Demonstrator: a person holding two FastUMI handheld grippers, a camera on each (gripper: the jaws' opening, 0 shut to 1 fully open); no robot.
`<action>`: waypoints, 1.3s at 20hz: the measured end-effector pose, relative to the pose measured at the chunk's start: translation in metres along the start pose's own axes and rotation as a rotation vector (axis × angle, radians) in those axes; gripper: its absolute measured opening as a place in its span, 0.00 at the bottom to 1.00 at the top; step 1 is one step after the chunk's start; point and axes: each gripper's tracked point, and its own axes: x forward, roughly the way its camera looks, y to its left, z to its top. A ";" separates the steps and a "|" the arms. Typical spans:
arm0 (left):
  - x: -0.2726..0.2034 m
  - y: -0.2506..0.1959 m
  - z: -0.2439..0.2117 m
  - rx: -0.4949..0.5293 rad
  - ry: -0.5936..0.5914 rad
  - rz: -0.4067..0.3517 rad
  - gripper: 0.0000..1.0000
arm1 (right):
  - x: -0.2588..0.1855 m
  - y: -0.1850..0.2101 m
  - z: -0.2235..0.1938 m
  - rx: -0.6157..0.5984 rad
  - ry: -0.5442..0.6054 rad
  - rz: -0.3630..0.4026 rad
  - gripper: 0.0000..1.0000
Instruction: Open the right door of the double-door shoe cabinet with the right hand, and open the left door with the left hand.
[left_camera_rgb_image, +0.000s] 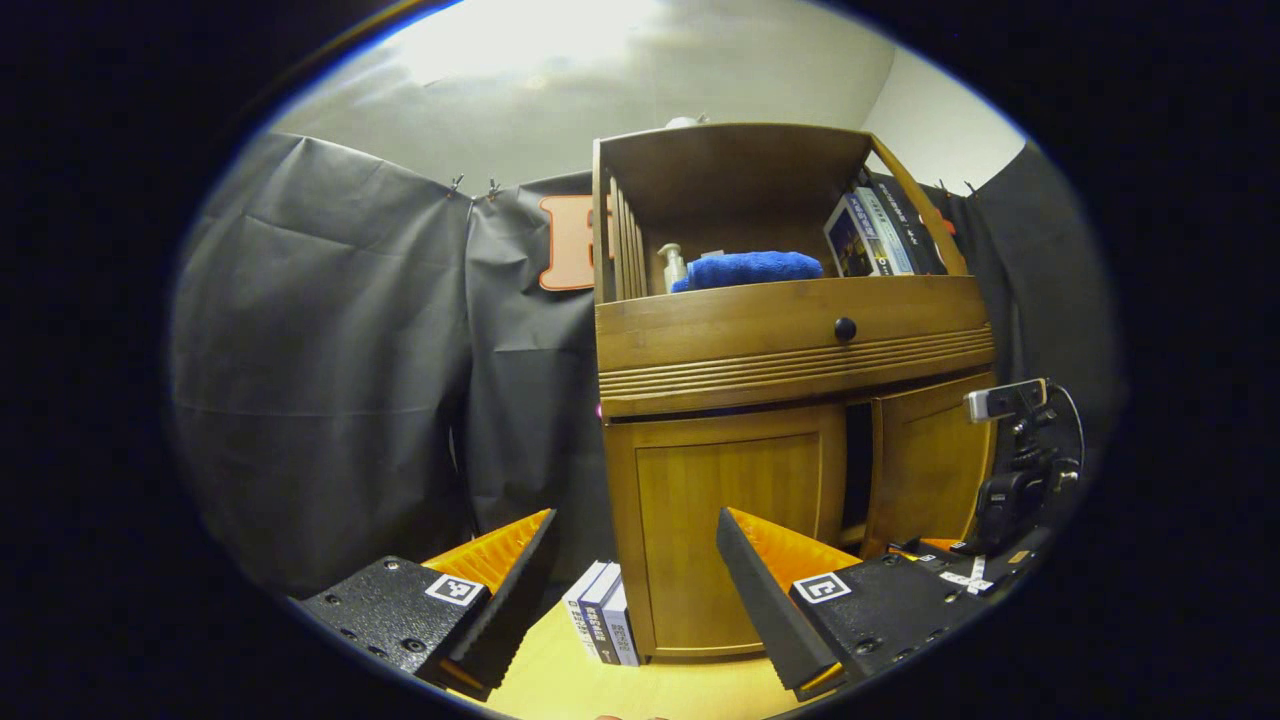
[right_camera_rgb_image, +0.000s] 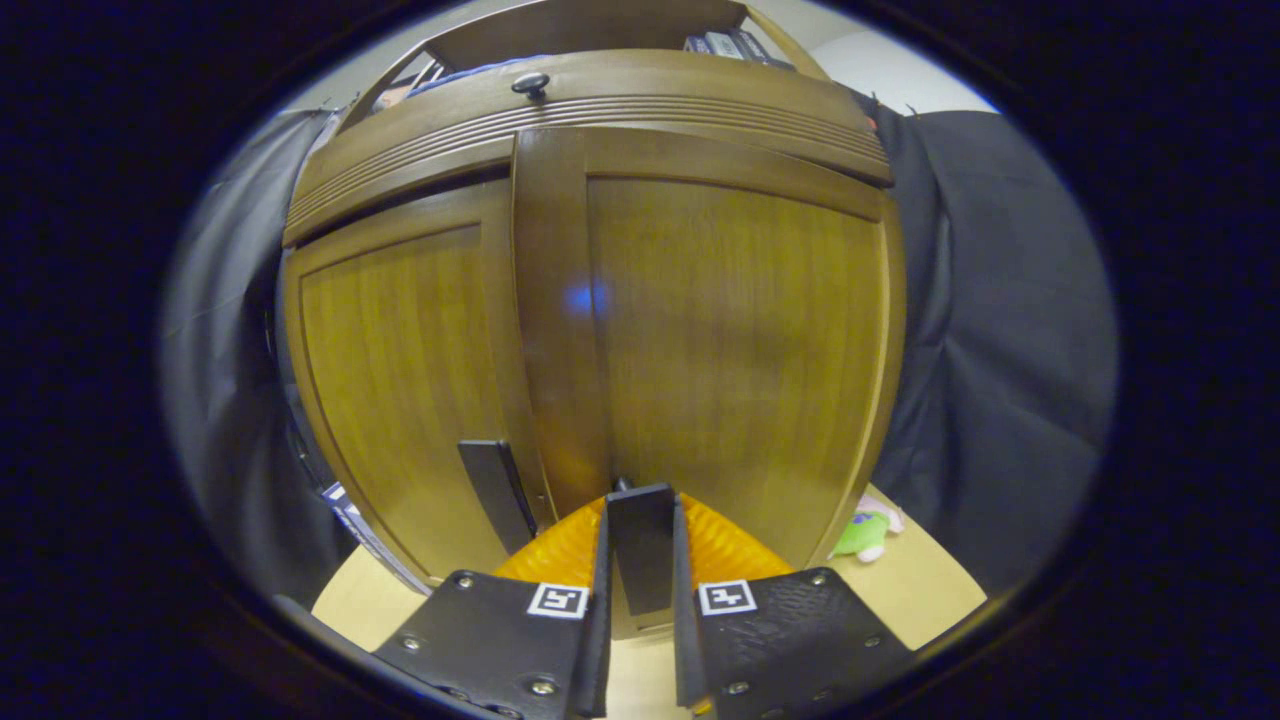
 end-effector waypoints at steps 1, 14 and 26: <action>-0.001 -0.003 0.000 -0.002 -0.002 -0.011 0.95 | -0.004 -0.003 0.000 0.000 -0.001 -0.006 0.26; -0.006 -0.038 -0.006 -0.029 0.006 -0.150 0.95 | -0.053 -0.037 -0.006 0.016 -0.007 -0.080 0.25; -0.014 -0.087 -0.014 -0.069 0.028 -0.302 0.95 | -0.089 -0.076 -0.013 0.056 -0.001 -0.116 0.25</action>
